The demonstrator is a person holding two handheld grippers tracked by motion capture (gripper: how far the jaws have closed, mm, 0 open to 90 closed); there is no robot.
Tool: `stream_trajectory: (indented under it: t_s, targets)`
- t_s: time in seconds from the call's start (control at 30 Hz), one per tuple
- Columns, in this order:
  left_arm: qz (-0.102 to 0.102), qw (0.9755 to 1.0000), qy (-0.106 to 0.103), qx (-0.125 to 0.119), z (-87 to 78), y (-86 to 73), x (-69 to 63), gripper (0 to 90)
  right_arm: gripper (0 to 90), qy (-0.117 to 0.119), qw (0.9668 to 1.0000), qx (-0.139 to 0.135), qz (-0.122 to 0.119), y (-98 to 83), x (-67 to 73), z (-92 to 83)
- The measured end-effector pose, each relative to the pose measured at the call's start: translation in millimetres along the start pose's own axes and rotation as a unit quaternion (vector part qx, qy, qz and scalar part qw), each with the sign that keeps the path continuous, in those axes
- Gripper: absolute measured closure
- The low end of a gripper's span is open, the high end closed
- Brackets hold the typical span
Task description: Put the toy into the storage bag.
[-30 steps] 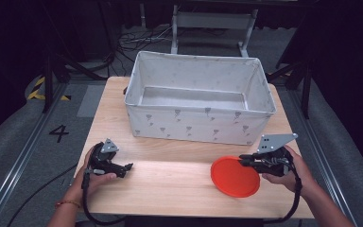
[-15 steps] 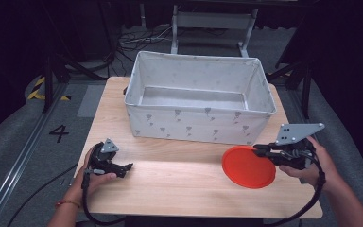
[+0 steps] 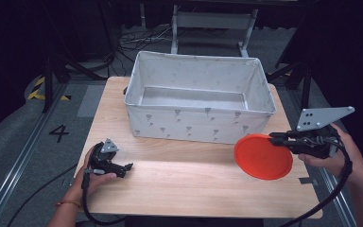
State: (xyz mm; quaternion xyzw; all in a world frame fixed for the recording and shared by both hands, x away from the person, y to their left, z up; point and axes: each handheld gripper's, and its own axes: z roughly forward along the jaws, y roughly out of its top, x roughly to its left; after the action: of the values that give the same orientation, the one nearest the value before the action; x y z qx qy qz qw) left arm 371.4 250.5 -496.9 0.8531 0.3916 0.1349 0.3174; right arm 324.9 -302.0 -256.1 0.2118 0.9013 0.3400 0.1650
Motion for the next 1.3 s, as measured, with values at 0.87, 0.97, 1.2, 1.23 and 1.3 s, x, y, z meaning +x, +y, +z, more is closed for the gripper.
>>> stream_trajectory:
  t_s: [0.87,0.97,1.2,1.23,1.3]
  targets:
    - [0.000,1.0000,0.000,0.000,0.0,0.0,0.0,0.5,82.3,-0.022,0.9992,0.010,-0.031,60.2,-26.3,-30.8]
    - [0.000,1.0000,0.000,0.000,0.0,0.0,-0.1,0.5,82.3,-0.026,0.9991,0.009,-0.031,67.6,-31.6,-33.0]
    - [-0.001,1.0000,-0.001,0.000,0.0,-0.1,-0.2,0.5,82.3,-0.042,0.9987,0.008,-0.028,88.6,-47.5,-37.3]
    - [-0.001,1.0000,-0.001,0.000,0.0,-0.1,-0.2,0.5,82.3,-0.043,0.9986,0.007,-0.029,91.7,-49.2,-37.5]
    - [0.000,1.0000,-0.001,0.000,0.1,0.0,0.0,0.5,82.3,-0.047,0.9985,0.006,-0.028,94.8,-51.0,-37.6]
